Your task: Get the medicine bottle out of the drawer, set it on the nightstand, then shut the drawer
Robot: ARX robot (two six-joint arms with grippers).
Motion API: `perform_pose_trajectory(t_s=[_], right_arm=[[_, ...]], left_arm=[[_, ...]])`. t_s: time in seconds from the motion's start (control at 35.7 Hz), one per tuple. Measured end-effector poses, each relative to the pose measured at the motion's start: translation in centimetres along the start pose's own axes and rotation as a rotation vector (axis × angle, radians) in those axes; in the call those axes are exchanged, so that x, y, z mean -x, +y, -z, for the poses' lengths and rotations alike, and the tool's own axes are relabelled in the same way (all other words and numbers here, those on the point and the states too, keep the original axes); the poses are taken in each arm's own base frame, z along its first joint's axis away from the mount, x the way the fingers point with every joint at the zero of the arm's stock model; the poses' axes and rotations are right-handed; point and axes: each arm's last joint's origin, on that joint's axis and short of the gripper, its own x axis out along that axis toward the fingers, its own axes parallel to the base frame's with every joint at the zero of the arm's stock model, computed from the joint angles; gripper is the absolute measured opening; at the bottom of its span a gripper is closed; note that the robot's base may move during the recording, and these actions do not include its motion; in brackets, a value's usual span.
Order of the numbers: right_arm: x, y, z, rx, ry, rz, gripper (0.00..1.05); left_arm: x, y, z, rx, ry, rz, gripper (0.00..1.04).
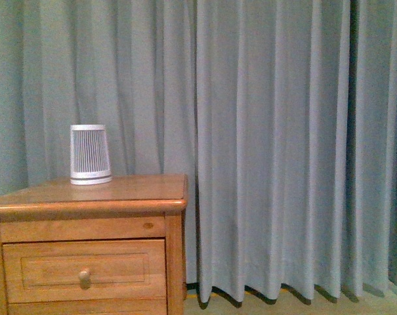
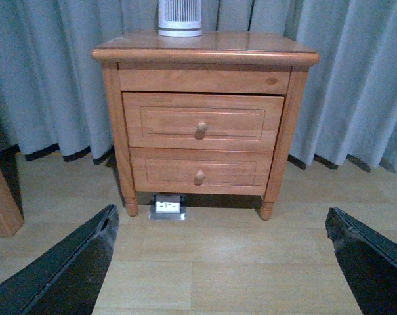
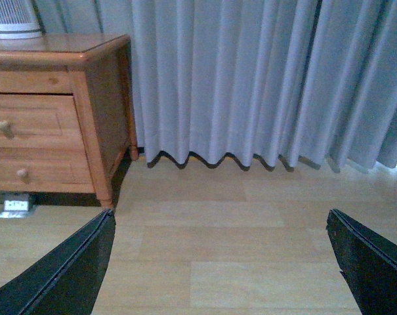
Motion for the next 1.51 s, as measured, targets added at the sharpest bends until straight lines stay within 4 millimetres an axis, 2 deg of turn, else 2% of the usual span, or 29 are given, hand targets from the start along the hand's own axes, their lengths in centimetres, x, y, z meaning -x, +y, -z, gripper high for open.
perform_pose_trajectory(t_s=[0.5, 0.64, 0.76, 0.84, 0.95, 1.12, 1.35, 1.51], right_arm=[[0.0, 0.0, 0.0, 0.000, 0.000, 0.000, 0.98], [0.0, 0.0, 0.0, 0.000, 0.000, -0.002, 0.98], [0.0, 0.0, 0.0, 0.000, 0.000, -0.002, 0.98], [0.0, 0.0, 0.0, 0.000, 0.000, -0.002, 0.98], [0.0, 0.0, 0.0, 0.000, 0.000, -0.002, 0.98], [0.0, 0.0, 0.0, 0.000, 0.000, -0.002, 0.98], [0.0, 0.0, 0.0, 0.000, 0.000, -0.002, 0.98], [0.0, 0.0, 0.0, 0.000, 0.000, -0.002, 0.98]], left_arm=[[0.0, 0.0, 0.0, 0.003, 0.002, 0.003, 0.98], [-0.9, -0.1, 0.7, 0.208, 0.215, 0.107, 0.98], [-3.2, 0.1, 0.8, 0.245, 0.224, 0.084, 0.98], [-6.2, -0.1, 1.1, 0.241, 0.225, 0.058, 0.98], [-11.1, -1.5, 2.1, 0.229, 0.249, 0.066, 0.98], [-16.4, -3.9, 4.3, 0.180, 0.305, 0.087, 0.98], [-21.3, -4.9, 5.3, 0.130, 0.283, 0.062, 0.98], [-24.2, -5.0, 6.4, 0.079, 0.275, 0.051, 0.98]])
